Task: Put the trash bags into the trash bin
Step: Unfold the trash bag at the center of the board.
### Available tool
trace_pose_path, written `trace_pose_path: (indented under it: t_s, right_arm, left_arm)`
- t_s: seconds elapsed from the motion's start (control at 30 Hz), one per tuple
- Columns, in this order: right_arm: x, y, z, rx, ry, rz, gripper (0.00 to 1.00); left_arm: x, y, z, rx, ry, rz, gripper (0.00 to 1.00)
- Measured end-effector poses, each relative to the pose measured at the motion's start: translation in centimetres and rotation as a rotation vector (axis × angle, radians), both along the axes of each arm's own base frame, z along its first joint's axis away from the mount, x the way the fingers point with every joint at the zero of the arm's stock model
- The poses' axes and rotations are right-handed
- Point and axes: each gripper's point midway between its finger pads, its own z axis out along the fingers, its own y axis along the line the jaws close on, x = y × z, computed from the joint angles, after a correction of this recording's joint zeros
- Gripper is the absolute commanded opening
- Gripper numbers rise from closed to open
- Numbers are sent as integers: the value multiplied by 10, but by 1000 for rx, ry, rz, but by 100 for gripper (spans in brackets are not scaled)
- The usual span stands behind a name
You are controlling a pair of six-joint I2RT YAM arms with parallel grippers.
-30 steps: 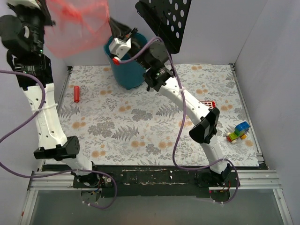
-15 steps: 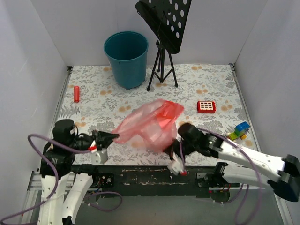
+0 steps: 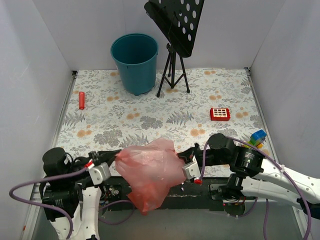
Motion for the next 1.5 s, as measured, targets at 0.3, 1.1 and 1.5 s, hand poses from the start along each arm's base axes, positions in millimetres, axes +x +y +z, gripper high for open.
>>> trace_pose_path:
  t_s: [0.3, 1.1, 1.5]
  right_arm:
    - [44, 16, 37, 178, -71, -215, 1]
    - [59, 114, 36, 223, -453, 102, 1]
    - [33, 8, -38, -6, -225, -82, 19]
  left_arm:
    - [73, 38, 36, -153, 98, 351, 0]
    - [87, 36, 28, -6, 0, 252, 0]
    - [50, 25, -69, 77, 193, 133, 0]
